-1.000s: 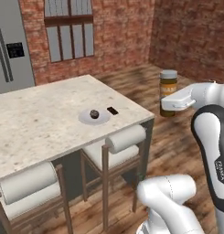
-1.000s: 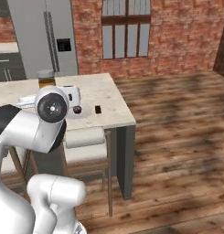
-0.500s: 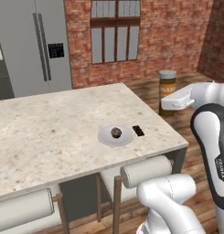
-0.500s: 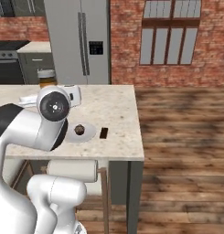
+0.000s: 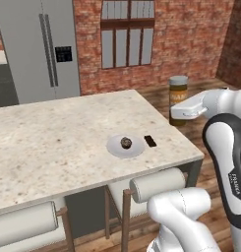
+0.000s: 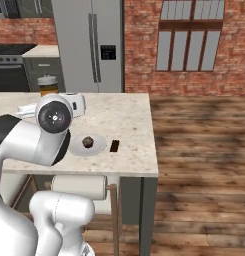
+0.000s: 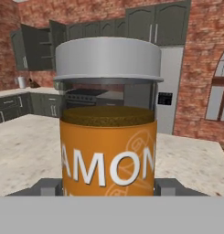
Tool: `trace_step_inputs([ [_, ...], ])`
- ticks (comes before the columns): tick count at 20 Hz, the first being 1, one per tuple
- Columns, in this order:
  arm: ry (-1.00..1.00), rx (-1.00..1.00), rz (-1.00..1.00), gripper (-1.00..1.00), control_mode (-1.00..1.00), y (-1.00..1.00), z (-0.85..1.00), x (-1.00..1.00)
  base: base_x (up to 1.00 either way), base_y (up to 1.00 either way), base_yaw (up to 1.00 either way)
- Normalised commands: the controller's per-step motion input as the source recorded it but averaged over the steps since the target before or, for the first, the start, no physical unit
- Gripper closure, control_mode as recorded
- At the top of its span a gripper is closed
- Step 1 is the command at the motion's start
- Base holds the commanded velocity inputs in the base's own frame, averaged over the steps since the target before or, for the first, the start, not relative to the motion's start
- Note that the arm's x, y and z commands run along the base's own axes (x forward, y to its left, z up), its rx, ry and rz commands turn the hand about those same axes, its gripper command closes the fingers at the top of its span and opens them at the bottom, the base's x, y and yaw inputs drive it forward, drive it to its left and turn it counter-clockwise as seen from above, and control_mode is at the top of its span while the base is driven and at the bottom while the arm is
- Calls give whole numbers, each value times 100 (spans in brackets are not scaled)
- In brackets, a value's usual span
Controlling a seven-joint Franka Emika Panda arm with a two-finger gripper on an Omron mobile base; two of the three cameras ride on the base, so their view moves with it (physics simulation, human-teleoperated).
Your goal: Take the cinnamon bottle from the cabinet and place it on the dining table, next to the plate with the cupcake. Then take the chocolate from the dining counter and place it on the cupcake plate.
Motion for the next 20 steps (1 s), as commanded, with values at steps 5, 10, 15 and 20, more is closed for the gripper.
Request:
trace_step_inputs([
  [5, 1, 0, 0, 100, -100, 10, -8, 17, 62, 6, 4],
  [10, 0, 0, -6, 100, -100, 78, -19, 80, 0, 0, 0],
  [15, -3, -1, -26, 100, -100, 84, -30, 70, 0, 0, 0],
  [20, -1, -3, -52, 100, -100, 83, -42, 53, 0, 0, 0],
])
